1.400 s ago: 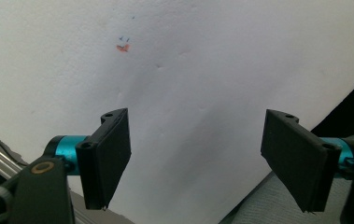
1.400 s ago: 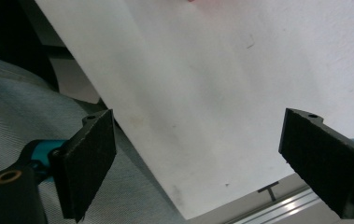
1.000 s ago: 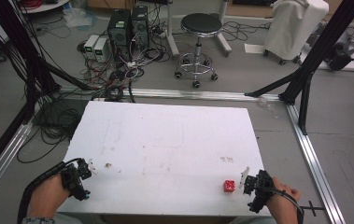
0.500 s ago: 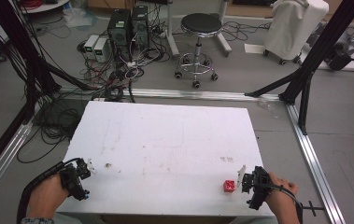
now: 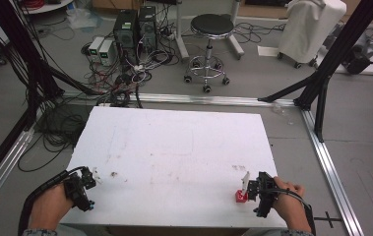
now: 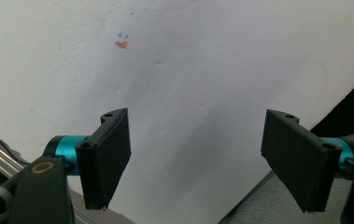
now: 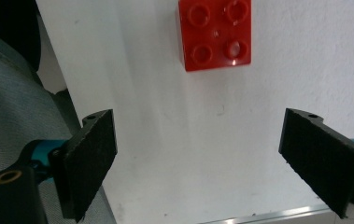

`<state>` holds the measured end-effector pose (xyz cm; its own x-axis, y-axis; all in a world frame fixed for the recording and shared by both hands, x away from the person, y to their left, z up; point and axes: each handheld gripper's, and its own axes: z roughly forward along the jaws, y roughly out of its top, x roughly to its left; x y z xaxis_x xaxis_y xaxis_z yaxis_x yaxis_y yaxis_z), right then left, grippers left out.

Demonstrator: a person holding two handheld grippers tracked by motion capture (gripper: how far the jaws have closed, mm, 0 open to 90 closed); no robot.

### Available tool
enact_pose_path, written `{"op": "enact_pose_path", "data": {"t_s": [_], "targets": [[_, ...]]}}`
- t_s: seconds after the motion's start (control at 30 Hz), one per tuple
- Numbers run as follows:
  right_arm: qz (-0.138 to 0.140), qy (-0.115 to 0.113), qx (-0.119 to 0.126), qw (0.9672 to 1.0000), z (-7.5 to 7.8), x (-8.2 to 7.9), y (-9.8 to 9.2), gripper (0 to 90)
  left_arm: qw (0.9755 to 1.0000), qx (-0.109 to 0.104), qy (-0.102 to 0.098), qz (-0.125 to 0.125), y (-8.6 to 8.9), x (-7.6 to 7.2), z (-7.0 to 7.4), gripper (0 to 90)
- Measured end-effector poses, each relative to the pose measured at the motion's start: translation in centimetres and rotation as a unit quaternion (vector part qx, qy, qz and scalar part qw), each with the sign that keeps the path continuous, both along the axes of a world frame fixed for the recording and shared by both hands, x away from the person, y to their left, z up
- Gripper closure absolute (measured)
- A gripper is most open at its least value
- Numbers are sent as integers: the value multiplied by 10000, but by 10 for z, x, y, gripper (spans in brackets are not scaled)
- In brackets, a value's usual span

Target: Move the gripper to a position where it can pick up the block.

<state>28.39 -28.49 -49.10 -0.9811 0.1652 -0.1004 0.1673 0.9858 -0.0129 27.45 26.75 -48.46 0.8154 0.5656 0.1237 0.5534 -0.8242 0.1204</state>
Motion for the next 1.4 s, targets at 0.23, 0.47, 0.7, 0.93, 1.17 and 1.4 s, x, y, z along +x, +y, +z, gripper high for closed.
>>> {"op": "enact_pose_path", "data": {"t_s": [0.23,0.47,0.7,0.93,1.17,1.4], "targets": [[177,66,-55,9998,-1,5,12,107,10000,-1,-18,15,0,0,0,244],[306,157,27,9994,-5,15,23,108,10000,6,-11,-4,1,0,1,243],[453,199,-66,9988,-13,21,34,107,10000,10,0,-20,1,0,1,244],[466,287,42,9985,-21,22,35,107,10000,17,-2,2,2,-1,0,243],[439,396,134,9982,-29,23,33,107,10000,24,10,-1,1,-1,0,243],[453,394,149,9981,-31,24,33,107,10000,31,5,0,1,-1,0,243]]}}
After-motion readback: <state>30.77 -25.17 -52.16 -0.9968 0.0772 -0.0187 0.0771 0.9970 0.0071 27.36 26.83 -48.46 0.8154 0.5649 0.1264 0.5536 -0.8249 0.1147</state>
